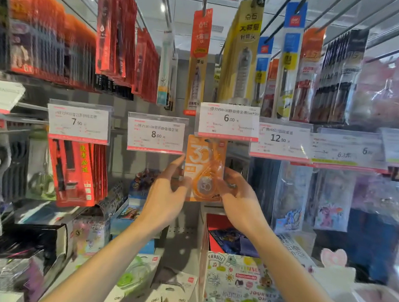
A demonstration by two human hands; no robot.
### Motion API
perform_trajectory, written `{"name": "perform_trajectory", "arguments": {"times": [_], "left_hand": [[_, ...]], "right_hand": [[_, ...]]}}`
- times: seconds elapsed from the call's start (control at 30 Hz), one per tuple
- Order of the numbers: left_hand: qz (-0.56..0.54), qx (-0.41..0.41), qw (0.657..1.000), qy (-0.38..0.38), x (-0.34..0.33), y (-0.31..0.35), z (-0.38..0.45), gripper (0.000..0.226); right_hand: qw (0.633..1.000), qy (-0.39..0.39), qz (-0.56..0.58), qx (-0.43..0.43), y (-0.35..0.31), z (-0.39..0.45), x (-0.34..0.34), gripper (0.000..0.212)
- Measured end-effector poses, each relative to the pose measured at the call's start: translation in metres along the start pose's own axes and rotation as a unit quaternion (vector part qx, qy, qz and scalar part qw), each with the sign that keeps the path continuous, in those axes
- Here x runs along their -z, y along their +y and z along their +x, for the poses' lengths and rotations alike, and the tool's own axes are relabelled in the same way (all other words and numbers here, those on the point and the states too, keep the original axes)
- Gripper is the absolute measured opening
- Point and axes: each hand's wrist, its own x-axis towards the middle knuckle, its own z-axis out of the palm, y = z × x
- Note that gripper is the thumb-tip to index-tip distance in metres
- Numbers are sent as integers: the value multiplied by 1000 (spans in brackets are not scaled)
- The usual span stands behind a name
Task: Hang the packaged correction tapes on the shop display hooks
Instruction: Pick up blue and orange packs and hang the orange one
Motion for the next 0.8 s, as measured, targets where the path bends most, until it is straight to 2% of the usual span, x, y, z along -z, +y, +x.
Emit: {"name": "perform_trajectory", "arguments": {"times": [0.13, 0.27, 0.4, 0.57, 0.8], "left_hand": [[2, 12, 1000, 26, 11, 8, -15, 34], [-31, 18, 997, 64, 27, 28, -40, 21], [-60, 26, 995, 79, 39, 51, -73, 14], [-86, 29, 993, 68, 49, 63, -123, 11], [-135, 42, 989, 51, 75, 51, -174, 13]], "right_hand": [[999, 11, 25, -21, -2, -16, 20, 30], [999, 39, 33, -2, -7, -41, 41, 22], [992, 31, 118, -4, -12, -76, 59, 7], [981, 10, 193, -11, -11, -124, 60, 8], [976, 3, 213, -51, -11, -182, 31, 13]]}}
